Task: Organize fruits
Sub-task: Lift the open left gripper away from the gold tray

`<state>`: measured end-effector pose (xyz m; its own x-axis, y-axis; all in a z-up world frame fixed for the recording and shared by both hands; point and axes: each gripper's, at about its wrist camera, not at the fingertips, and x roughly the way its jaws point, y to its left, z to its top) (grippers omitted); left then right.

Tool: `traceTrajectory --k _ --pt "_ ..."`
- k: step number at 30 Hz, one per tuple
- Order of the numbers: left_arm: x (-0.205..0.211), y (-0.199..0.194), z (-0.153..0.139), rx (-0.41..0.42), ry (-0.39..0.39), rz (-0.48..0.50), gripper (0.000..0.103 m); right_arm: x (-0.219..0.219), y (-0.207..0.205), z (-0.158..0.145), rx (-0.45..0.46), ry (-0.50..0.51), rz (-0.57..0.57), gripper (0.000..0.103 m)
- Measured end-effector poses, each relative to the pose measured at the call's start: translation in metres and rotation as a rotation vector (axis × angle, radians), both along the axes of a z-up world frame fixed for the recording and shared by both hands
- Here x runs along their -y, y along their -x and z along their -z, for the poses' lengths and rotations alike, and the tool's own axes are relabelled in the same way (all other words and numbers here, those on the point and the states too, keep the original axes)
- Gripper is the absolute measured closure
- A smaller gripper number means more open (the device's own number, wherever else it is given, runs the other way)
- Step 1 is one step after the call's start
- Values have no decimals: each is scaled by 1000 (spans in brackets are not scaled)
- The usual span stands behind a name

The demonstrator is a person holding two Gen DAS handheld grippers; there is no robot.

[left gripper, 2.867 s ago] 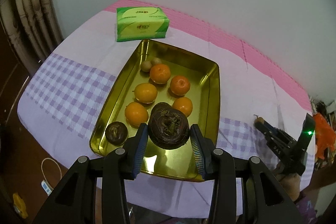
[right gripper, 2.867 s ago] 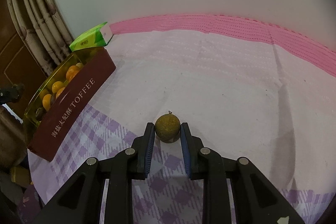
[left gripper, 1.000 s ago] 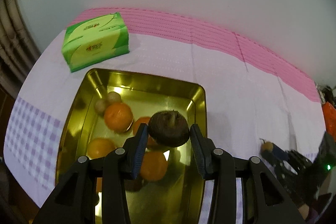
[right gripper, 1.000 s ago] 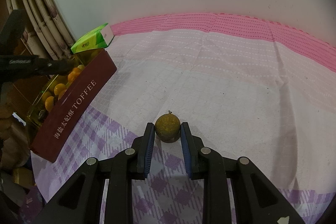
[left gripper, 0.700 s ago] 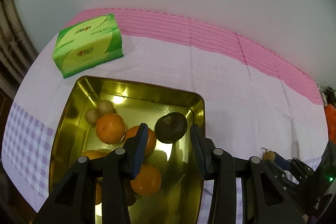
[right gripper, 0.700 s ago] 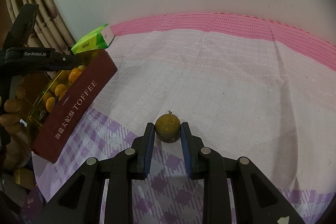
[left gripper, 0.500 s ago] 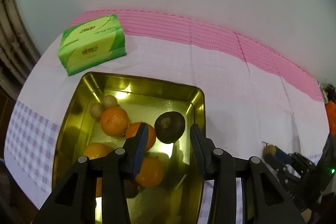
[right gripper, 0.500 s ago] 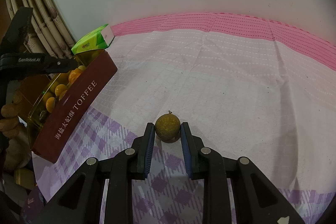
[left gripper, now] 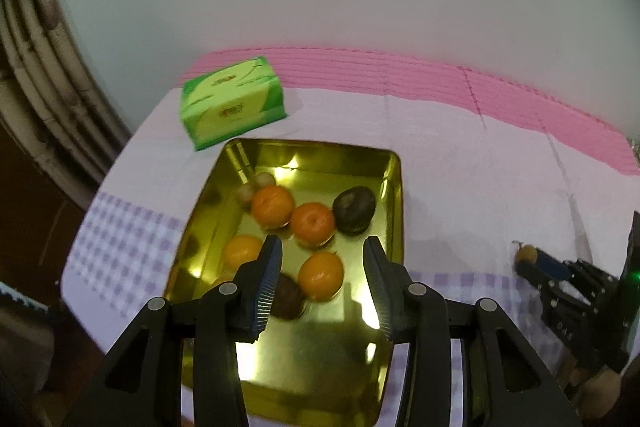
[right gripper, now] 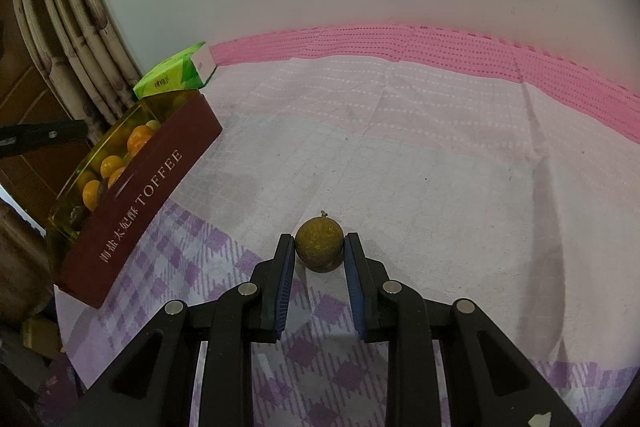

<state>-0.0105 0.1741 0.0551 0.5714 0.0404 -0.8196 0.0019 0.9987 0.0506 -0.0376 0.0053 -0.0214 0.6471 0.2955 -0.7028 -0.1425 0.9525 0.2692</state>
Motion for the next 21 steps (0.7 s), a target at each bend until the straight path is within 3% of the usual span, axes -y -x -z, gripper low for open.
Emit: traceTrajectory --k 6,21 --pt "-5 29 -9 28 -32 -31 38 -3 5 -1 -13 6 -8 80" --pt "-26 65 -8 33 -65 -85 35 -26 36 -39 44 -19 -44 80"
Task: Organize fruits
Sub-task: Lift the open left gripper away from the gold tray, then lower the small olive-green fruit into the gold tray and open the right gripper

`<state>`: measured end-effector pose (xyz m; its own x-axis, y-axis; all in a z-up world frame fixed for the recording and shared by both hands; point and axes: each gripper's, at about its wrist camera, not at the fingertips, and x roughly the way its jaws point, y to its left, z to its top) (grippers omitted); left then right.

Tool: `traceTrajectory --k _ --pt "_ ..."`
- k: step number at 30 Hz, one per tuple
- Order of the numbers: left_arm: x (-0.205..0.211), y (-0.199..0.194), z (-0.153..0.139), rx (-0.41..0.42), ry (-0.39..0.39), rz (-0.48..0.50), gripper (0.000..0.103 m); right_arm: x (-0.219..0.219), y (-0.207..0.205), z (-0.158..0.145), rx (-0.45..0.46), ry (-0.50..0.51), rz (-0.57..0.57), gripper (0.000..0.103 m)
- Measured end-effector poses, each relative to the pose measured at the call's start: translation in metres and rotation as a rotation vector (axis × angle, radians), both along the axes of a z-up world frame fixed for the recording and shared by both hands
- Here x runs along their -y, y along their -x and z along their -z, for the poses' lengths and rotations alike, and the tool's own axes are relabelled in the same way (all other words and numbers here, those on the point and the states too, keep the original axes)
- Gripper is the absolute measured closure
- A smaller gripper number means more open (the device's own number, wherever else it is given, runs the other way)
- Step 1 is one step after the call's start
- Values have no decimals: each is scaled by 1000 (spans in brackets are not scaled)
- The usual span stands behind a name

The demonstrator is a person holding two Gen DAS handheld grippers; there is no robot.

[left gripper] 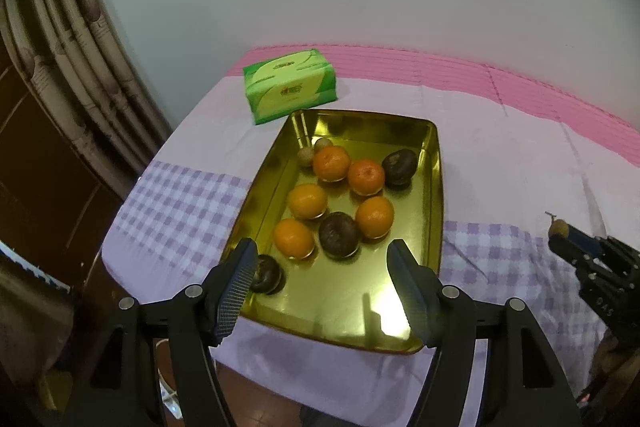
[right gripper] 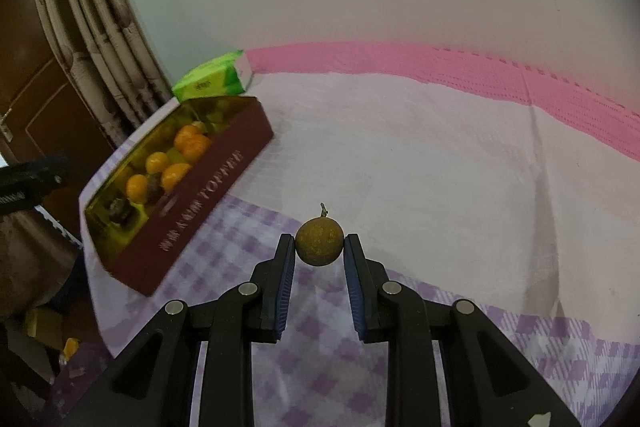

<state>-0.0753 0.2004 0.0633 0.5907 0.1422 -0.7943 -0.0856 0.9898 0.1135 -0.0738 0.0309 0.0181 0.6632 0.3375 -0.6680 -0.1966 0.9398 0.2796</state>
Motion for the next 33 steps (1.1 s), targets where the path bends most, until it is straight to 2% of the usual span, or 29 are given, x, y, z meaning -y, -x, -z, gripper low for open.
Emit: traceTrajectory --k 10,17,23,33 --pt "-26 14 1 11 -2 -45 35 -34 5 -44 71 -27 -82 80" --pt "-60 16 3 26 -7 -111 35 -81 -6 -67 82 -57 -188 80" --pt "-73 12 9 16 3 -129 35 -124 -25 -63 64 -44 -259 80" --pt "-80 7 13 6 14 -129 35 -154 -39 -50 27 -31 -298 80"
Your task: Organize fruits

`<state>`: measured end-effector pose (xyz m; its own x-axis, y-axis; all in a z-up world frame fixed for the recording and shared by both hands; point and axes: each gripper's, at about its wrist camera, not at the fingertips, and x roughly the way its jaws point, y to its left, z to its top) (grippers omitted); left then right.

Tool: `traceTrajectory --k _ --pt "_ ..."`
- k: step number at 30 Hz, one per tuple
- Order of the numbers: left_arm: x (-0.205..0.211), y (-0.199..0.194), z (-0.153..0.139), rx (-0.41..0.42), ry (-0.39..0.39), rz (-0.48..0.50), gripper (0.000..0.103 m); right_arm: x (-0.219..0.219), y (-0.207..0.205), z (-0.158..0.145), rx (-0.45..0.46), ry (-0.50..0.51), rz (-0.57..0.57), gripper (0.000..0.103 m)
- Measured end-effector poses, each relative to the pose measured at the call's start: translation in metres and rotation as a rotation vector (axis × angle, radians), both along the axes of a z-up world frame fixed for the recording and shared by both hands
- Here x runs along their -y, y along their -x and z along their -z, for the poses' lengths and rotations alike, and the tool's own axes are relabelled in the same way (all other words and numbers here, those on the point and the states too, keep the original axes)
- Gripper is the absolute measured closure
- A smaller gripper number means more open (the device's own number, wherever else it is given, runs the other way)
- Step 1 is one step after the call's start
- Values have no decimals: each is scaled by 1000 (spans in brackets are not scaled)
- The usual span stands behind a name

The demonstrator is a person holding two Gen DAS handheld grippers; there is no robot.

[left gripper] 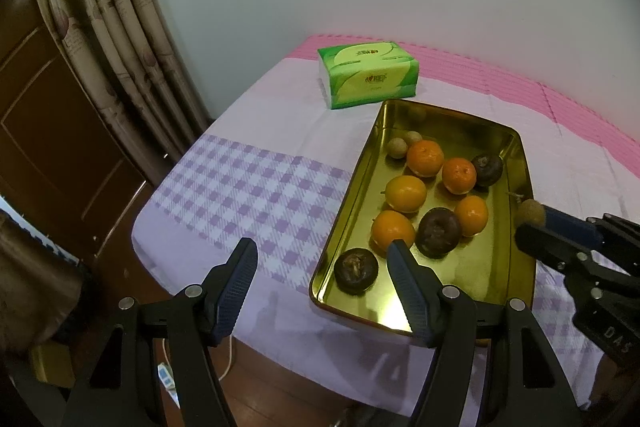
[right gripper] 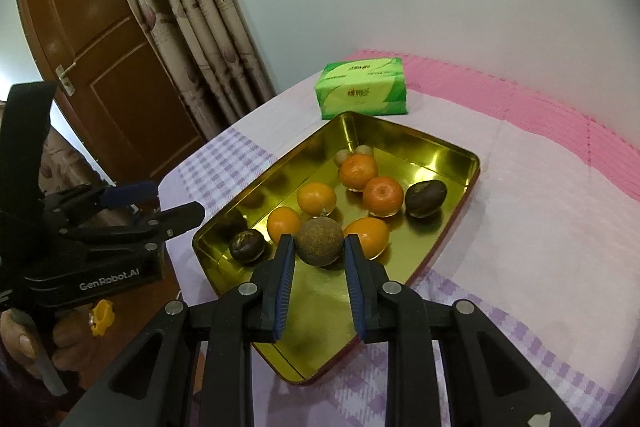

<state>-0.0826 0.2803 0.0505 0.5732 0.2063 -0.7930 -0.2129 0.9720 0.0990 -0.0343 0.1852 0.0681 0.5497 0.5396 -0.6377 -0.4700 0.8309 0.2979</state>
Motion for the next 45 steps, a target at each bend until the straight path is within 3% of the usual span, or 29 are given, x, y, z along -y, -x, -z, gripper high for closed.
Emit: traceTrajectory --k 25,36,45 --pt "-9 -8 11 -39 22 -12 34 -20 -24 11 -26 3 -8 80" --pt "-11 -8 12 -38 29 -13 34 -25 -44 6 7 19 22 77" --pt "-8 -3 1 19 47 -4 34 -2 3 -9 70 19 46 62"
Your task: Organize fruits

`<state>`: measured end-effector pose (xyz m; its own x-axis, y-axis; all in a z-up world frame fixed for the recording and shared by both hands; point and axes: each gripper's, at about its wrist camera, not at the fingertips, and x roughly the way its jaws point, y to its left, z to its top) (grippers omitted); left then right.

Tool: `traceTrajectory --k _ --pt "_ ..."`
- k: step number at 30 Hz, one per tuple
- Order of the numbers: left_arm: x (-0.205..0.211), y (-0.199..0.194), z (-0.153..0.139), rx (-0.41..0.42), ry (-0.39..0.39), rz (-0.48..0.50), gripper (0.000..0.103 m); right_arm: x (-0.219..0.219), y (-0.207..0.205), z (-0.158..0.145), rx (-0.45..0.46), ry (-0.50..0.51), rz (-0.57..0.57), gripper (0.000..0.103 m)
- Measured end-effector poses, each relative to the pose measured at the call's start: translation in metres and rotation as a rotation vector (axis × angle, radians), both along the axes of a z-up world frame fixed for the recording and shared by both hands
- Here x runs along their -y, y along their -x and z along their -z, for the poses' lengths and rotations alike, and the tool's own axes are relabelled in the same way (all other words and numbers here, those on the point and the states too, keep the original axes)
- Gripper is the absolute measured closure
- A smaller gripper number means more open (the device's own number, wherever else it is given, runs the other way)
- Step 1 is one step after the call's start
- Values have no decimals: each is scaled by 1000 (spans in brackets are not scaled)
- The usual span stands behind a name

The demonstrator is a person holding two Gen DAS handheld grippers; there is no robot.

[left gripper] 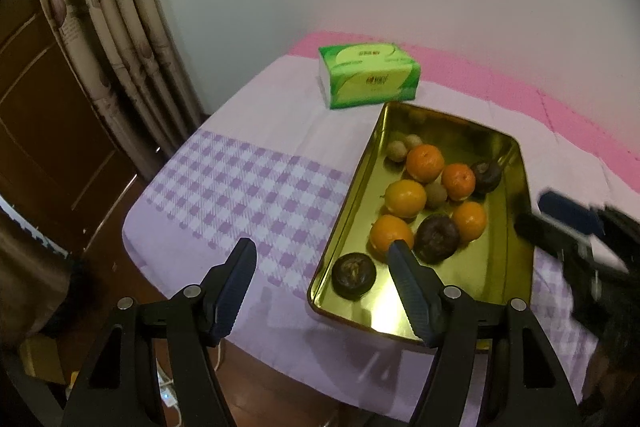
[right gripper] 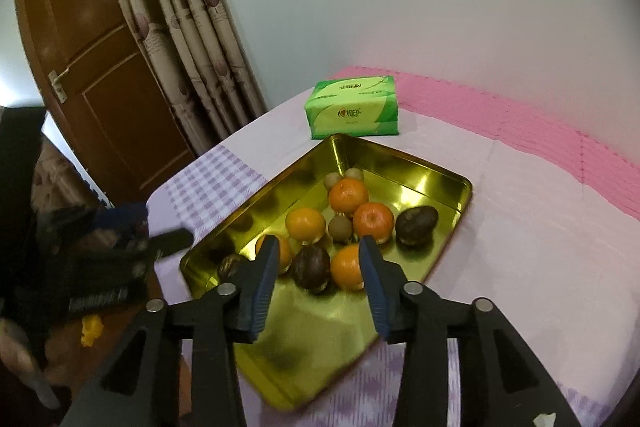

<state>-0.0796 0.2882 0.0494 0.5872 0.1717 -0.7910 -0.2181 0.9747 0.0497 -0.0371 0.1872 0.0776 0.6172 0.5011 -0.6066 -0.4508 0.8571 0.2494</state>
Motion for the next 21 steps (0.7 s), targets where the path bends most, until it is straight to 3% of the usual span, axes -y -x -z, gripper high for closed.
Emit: traceTrajectory --k 3,7,10,13,21 --pt "4 4 -7 32 -13 10 34 -2 26 -7 56 52 3 54" --pt "10 10 -18 77 -23 25 34 4 51 -19 133 64 49 32" --pt "13 16 -25 113 -34 28 29 8 68 -29 205 97 108 25" --pt "14 21 -33 153 -33 29 28 11 83 -36 279 133 174 12" --pt "18 34 -47 222 -33 34 18 16 104 -51 385 178 291 4"
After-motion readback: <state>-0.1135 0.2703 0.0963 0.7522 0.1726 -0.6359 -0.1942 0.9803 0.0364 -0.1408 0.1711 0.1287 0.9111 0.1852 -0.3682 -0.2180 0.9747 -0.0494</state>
